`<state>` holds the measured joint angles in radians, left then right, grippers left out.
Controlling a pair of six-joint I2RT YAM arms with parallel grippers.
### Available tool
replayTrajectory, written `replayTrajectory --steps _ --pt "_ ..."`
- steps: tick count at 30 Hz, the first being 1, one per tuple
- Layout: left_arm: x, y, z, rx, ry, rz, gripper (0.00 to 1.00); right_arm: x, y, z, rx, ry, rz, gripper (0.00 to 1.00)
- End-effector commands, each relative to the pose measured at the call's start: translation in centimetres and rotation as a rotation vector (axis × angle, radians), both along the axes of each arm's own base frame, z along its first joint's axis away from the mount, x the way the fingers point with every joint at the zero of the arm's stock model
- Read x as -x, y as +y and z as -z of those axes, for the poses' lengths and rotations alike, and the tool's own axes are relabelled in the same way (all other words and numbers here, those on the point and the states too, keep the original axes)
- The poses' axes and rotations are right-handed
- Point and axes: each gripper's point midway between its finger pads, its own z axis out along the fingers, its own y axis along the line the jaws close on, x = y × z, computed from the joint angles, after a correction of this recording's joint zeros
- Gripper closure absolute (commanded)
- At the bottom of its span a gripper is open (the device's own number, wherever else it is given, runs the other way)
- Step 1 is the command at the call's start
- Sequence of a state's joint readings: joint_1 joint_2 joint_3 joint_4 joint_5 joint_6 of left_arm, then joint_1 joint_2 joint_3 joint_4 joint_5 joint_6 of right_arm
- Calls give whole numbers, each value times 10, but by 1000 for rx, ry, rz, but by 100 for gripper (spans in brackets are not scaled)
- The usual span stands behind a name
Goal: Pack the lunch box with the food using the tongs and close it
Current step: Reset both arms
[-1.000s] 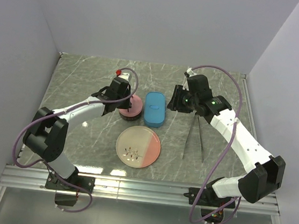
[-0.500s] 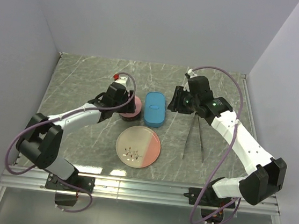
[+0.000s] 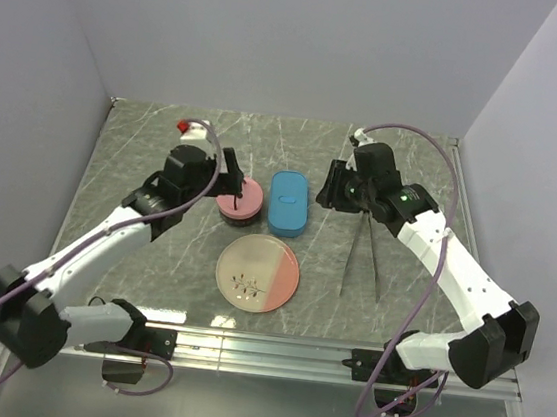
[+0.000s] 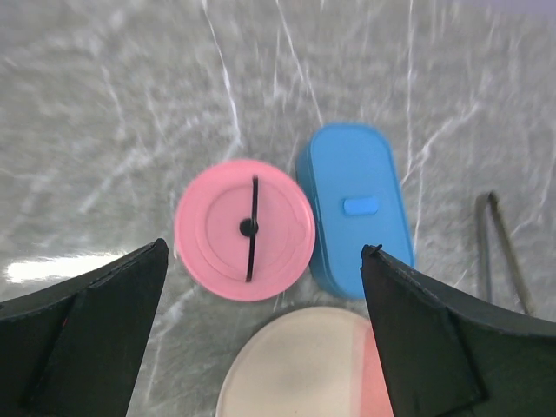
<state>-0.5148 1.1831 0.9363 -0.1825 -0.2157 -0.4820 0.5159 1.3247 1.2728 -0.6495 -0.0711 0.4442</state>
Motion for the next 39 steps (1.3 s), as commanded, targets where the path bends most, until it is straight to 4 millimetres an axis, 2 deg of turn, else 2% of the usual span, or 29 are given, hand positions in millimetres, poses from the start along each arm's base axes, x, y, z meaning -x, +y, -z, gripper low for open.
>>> replayTrajectory --steps 1,3,6,7,8,9,10,11,12,14,18,23,31,39 --pt "8 34 -72 12 -156 -127 1 -4 -19 -24 14 -98 52 52" --pt "18 57 -98 25 -218 -202 1 -6 -31 -25 35 -119 80 51" --pt "30 94 -103 29 -223 -314 0 -8 -52 -22 47 -138 127 50" --pt "34 106 -94 18 -190 -351 0 -7 -59 -19 45 -144 142 50" --pt "35 126 -83 4 -163 -411 1 -8 -65 -18 48 -148 155 50" --pt "38 136 -79 6 -153 -428 1 -8 -71 -15 48 -149 168 50" --pt "42 141 -63 -5 -109 -429 0 -9 -82 -13 50 -153 192 50" --pt "43 154 -59 -7 -95 -460 1 -9 -86 -13 53 -156 200 50" --pt "47 158 -58 -5 -94 -463 1 -8 -91 -15 52 -165 212 50" --pt "50 165 -50 -15 -72 -466 1 -9 -102 -17 64 -175 238 50" --pt "51 168 -49 -34 -62 -468 1 -8 -116 -24 64 -200 278 49" --pt "52 183 -60 -87 -71 -535 0 -5 -126 -30 50 -224 308 49" --pt "54 187 -78 -101 -139 -538 1 -5 -128 -30 32 -224 320 48" --pt "50 184 -79 -118 -143 -511 1 -6 -128 -32 21 -226 333 48"
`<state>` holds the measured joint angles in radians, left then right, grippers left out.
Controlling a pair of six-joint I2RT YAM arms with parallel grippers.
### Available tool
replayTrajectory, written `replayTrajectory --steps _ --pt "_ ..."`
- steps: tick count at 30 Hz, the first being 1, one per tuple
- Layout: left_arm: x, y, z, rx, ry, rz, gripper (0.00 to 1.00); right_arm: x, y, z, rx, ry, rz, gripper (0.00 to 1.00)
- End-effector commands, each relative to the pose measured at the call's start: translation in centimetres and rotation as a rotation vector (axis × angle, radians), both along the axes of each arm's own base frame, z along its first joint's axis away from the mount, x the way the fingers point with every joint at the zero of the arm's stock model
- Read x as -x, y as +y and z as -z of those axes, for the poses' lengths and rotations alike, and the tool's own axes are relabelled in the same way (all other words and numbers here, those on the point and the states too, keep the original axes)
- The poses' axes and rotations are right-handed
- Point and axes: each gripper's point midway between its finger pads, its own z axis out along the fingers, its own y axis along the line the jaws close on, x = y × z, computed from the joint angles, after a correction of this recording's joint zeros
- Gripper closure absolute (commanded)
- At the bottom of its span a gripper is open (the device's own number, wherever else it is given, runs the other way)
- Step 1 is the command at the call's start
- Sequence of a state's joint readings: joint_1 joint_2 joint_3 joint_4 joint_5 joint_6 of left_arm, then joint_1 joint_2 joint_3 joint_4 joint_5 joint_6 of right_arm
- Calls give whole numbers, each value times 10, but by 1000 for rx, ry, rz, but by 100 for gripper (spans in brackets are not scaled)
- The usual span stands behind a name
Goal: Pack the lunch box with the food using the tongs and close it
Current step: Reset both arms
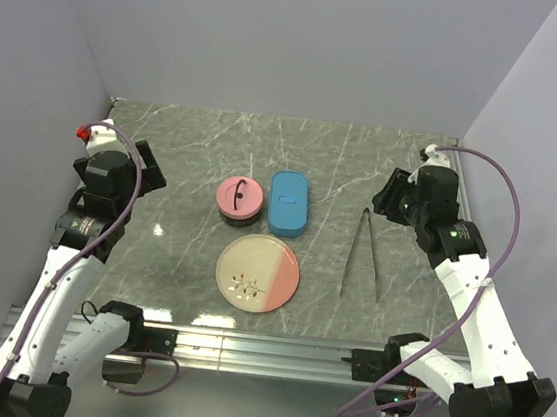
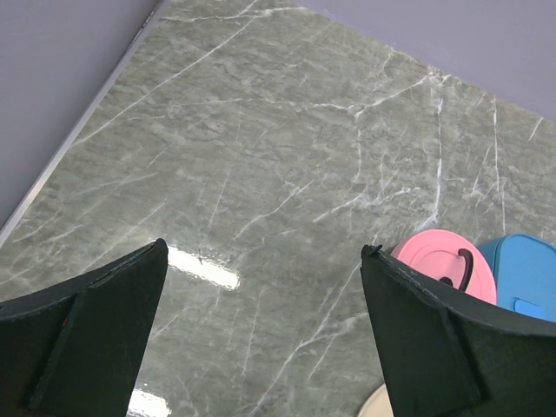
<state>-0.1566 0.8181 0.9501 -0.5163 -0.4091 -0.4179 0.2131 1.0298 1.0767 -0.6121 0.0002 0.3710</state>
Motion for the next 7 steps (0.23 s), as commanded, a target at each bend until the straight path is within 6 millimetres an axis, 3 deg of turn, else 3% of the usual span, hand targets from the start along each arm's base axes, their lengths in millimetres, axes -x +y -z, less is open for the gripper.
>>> replayTrajectory --steps 1,7 --pt "-5 2 -25 -16 -68 6 1 -7 -2 -15 -20 -64 16 48" --pt "-5 -2 -21 -10 -60 26 0 -8 -1 -18 -27 -71 20 48"
